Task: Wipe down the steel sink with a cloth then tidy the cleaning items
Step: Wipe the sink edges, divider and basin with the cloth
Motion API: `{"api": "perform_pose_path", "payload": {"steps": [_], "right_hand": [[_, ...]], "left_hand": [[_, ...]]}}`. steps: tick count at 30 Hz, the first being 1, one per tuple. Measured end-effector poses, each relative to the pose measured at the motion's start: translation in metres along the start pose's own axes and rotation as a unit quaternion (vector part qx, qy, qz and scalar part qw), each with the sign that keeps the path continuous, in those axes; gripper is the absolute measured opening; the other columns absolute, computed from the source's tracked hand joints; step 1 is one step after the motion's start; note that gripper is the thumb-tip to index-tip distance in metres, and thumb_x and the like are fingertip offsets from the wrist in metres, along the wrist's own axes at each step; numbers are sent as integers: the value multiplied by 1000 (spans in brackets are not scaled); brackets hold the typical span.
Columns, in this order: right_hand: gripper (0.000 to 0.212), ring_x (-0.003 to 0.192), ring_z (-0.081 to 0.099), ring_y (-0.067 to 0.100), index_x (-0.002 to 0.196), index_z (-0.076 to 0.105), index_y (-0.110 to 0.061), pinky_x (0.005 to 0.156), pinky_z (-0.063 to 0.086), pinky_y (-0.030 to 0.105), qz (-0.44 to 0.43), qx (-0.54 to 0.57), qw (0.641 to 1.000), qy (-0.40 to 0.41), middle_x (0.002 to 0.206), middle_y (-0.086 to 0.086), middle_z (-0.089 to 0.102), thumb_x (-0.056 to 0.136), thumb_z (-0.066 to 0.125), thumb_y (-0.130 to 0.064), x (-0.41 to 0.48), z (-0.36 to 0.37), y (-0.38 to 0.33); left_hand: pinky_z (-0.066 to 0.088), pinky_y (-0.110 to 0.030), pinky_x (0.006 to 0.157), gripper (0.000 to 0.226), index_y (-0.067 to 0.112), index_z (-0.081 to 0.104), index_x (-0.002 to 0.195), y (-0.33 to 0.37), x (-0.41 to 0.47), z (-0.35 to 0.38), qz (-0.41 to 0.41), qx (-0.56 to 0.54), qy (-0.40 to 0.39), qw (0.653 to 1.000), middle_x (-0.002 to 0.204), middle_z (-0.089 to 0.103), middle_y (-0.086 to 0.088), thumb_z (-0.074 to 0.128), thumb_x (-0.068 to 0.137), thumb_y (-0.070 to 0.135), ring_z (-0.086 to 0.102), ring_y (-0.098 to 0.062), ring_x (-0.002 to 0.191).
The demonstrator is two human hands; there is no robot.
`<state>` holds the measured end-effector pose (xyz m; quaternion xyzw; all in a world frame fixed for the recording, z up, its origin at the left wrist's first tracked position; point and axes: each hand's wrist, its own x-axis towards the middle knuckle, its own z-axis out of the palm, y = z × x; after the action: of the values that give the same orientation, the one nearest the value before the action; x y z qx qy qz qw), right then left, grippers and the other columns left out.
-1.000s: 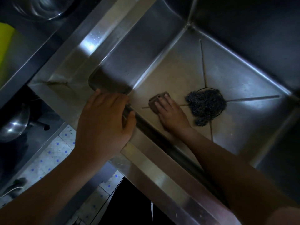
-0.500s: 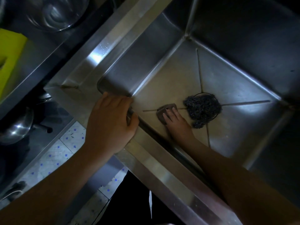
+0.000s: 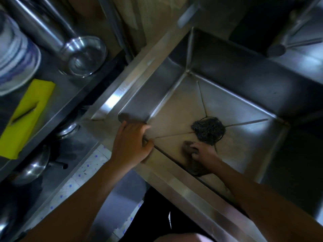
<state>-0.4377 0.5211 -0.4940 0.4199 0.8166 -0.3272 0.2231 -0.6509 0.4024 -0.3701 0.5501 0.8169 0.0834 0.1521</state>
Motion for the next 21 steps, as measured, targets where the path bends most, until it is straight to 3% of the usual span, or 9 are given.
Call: {"api": "perform_pose_path", "payload": {"steps": [3,6,9,13,17,21], "right_hand": [[45,118,52,23,131,52,-18,91,40,25,26,76,996,30,135,6,52,87,61,-22,-17,-22,-2],[46,116,54,22,130,54,-16,88,40,24,37,138,986,83,132,7,56,85,64,-19,-32,-45,-6],[46,113,55,24,129,55,-15,87,40,22,53,192,970,137,128,8,59,84,65,-16,-41,-67,-14],[42,110,57,22,125,58,-15,87,37,18,73,262,941,200,122,7,61,84,66,-17,-39,-88,-23],[32,100,57,15,116,63,-17,88,38,19,108,367,883,272,105,-1,65,84,66,-16,-29,-105,-41],[24,91,57,11,108,64,-16,79,38,19,155,457,809,337,92,-8,60,84,66,-14,-4,-125,-63]], "left_hand": [[39,-33,97,48,17,60,114,6,1,-11,-16,-82,11,996,105,62,-1,50,74,41,54,-20,105],[32,-18,93,50,13,57,120,15,6,-24,-18,-126,-8,992,107,58,-2,53,77,38,50,-17,108],[39,-27,98,47,8,59,119,16,23,-31,39,-104,3,994,114,61,-9,52,81,36,54,-25,111],[32,-25,102,40,17,49,128,27,58,-54,45,-116,-29,992,129,49,-1,57,89,21,42,-16,124],[30,-21,101,41,18,47,130,32,102,-67,83,-140,-29,986,132,47,-1,55,90,20,40,-14,126],[35,-26,103,39,17,48,130,29,156,-70,113,-162,-27,980,133,47,-2,54,91,21,41,-16,127]]}}
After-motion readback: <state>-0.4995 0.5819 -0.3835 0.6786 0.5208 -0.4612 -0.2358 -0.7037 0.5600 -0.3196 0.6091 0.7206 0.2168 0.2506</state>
